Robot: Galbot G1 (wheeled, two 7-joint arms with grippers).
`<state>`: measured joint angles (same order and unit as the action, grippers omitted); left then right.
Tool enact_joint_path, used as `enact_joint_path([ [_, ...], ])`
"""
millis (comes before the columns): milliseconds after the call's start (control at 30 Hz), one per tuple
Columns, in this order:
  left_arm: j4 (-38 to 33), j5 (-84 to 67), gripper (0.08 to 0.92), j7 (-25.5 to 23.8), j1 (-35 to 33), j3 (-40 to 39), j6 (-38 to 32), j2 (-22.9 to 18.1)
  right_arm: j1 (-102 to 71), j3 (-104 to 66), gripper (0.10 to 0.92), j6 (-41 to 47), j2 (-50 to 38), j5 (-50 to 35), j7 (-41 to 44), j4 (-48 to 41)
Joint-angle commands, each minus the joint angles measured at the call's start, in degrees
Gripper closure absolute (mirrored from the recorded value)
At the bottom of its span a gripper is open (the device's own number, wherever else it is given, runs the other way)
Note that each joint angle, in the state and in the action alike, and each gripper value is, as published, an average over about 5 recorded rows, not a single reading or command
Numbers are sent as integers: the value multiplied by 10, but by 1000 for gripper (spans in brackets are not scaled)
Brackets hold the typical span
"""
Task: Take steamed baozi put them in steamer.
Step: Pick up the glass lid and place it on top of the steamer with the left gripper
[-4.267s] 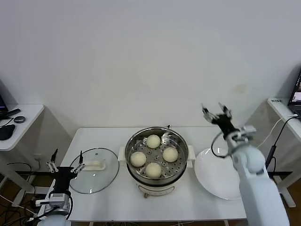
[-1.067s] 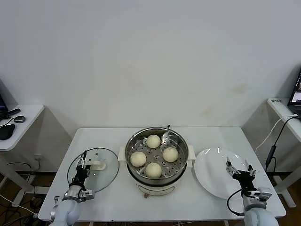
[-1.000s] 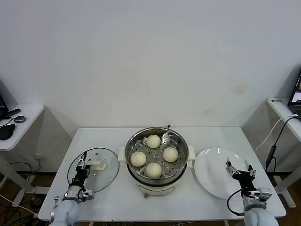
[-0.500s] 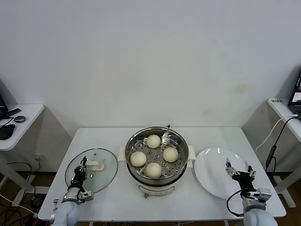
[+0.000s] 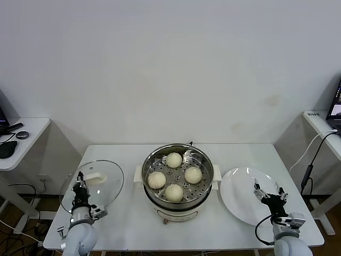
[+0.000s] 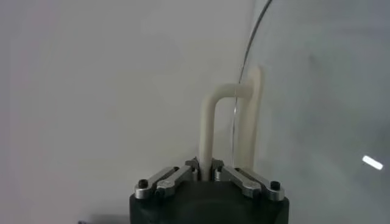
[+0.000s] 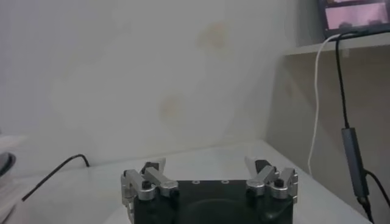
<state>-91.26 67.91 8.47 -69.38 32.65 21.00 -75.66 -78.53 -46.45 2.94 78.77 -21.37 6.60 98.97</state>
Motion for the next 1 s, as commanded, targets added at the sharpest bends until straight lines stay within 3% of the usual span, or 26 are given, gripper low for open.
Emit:
enact_joint_path([
  [33, -181, 102, 826, -117, -14, 13, 185, -33, -5, -1, 203, 3, 3, 3, 1, 9],
  [233, -252, 176, 826, -229, 9, -21, 186, -59, -8, -1, 203, 2, 4, 9, -1, 5],
  [400, -300, 206, 826, -270, 16, -85, 186, -77, -13, -3, 203, 2, 7, 14, -1, 9],
  [633, -338, 227, 826, -285, 21, -228, 186, -94, -18, -6, 203, 0, 10, 22, -1, 4],
  [800, -296, 210, 826, -280, 48, -329, 186, -91, -19, -7, 203, 4, 12, 27, 0, 7],
  [1000, -240, 174, 826, -266, 83, -382, 187, -101, -28, -7, 203, 6, 9, 34, 6, 15],
])
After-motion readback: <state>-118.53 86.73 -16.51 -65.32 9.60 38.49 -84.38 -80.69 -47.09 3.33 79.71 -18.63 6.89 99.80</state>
